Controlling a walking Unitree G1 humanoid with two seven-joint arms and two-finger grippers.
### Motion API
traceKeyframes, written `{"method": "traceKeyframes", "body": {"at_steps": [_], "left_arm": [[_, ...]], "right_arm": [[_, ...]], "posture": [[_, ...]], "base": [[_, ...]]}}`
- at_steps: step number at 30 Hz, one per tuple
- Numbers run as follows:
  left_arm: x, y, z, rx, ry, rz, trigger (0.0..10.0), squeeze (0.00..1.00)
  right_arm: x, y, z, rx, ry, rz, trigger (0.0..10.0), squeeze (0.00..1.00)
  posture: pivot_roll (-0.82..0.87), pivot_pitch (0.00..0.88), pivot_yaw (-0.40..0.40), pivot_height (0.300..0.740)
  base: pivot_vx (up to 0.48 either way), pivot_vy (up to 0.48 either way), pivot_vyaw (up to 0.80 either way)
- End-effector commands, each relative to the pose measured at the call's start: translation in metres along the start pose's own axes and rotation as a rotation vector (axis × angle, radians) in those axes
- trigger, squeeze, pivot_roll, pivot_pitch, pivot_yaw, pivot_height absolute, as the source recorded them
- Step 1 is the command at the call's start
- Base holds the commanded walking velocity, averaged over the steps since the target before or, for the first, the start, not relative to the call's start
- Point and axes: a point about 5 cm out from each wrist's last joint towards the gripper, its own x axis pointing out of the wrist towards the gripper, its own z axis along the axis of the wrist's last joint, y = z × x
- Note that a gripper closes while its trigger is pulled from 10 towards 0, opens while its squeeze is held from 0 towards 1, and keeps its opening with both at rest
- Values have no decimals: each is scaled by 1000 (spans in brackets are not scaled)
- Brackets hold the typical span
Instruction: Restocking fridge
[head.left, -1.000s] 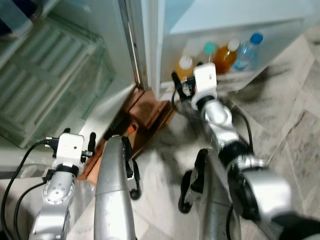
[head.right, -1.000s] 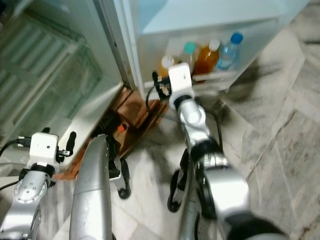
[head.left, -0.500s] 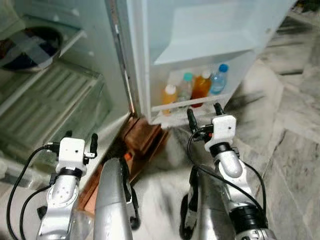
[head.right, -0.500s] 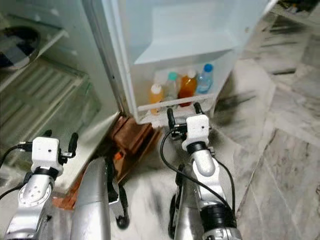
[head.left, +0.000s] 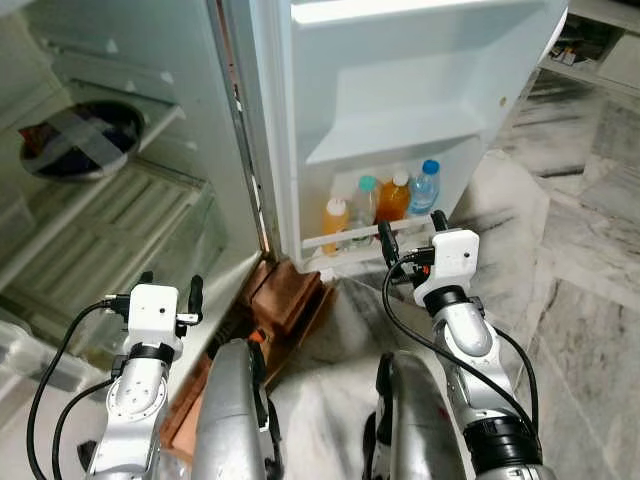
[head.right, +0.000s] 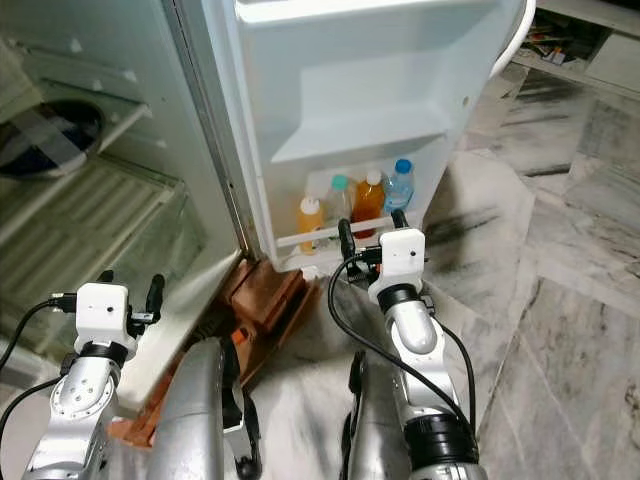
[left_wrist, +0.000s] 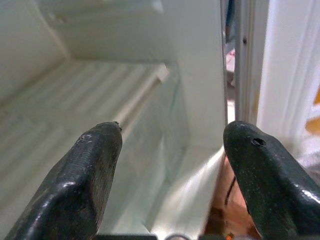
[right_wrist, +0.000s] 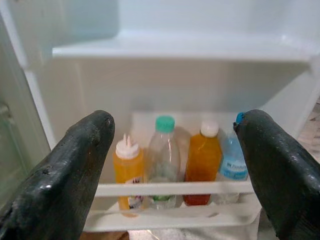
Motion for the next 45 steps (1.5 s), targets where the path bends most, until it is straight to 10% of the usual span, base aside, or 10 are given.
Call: {"method": "traceKeyframes", "body": {"at_steps": [1,21,45], "left_arm": [[3,3,3,10,-17,10,10000,0],[10,-1,4,36,-30,11,10000,0],[15,-8,6,46,-55,-6,10000,0]], "right_arm": [[1,-4,-1,3,10,-17,10000,0],[10,-10,-8,45,76,-77,10000,0],[12,2,-23,120,162,7,10000,0]], "posture": [[67,61,10,678],[70,42,8,740],[65,51,2,740]], "base": [[0,0,0],[0,0,0],[0,-463,0]]}}
